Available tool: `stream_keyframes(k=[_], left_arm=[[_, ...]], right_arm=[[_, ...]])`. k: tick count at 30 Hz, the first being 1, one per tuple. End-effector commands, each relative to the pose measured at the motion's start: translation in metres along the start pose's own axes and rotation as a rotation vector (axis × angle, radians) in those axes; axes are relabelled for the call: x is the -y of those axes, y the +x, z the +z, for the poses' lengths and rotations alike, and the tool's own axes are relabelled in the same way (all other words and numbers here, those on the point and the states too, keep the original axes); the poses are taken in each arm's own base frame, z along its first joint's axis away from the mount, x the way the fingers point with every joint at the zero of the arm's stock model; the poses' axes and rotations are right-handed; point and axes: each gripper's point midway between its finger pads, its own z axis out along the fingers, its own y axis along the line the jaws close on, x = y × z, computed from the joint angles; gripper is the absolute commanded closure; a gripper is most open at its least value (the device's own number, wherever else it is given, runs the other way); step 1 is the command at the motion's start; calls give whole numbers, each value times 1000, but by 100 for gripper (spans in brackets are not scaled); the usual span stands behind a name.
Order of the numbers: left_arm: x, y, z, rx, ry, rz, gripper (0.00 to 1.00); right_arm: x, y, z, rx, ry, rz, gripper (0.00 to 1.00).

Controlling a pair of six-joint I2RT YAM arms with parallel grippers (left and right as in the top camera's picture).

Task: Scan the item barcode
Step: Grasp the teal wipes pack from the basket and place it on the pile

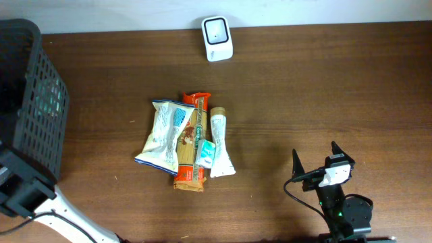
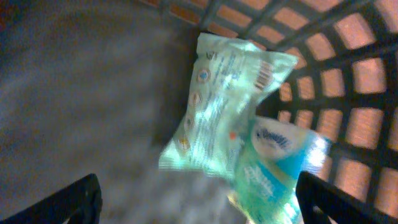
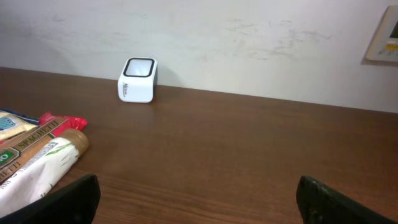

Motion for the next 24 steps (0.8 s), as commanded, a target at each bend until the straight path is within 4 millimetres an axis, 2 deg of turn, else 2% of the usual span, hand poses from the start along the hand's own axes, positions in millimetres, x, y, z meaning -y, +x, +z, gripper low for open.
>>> stream_keyframes(k=[1,4,6,7,8,9,10,12,14,15,16,18,19,20,21,22,24], left_arm=[[25,12,65,-20,193,138,2],[32,22,111,-49,203,182,3],[26,30,129,-81,159,193,15],[24,34,132,-97,145,191,32],[22,37,132,-111,139,176,79],[21,36,131,-111,136,138,99],[21,33,126,-115,132,85,100],[27,18,100,-112,129,67,100],[38,-10,52,-62,116,77,100],[45,-26,20,-16,103,51,100],[55,-47,-28,61,86,0,100],[76,-71,-102,191,71,-35,100],[84,-77,-129,242,68,-42,100],[104,-81,-189,342,60,-28,100],[119,-77,-230,406,54,-11,100],[129,-71,-257,444,53,-2,100],[163,-52,-313,521,83,41,100]], right_arm=[[1,3,0,-4,2,9,1],[1,3,0,-4,2,9,1],[1,3,0,-4,2,9,1],[1,3,0,-4,2,9,1],[1,3,0,-4,2,9,1],[1,3,0,-4,2,9,1],[1,3,0,-4,2,9,1],[1,3,0,-4,2,9,1],[1,3,0,-4,2,9,1],[1,3,0,-4,2,9,1],[1,3,0,-4,2,9,1],[1,3,0,-4,2,9,1],[1,3,0,-4,2,9,1],[1,3,0,-4,2,9,1],[1,3,0,-4,2,9,1],[1,3,0,-4,2,9,1],[1,3,0,-4,2,9,1]])
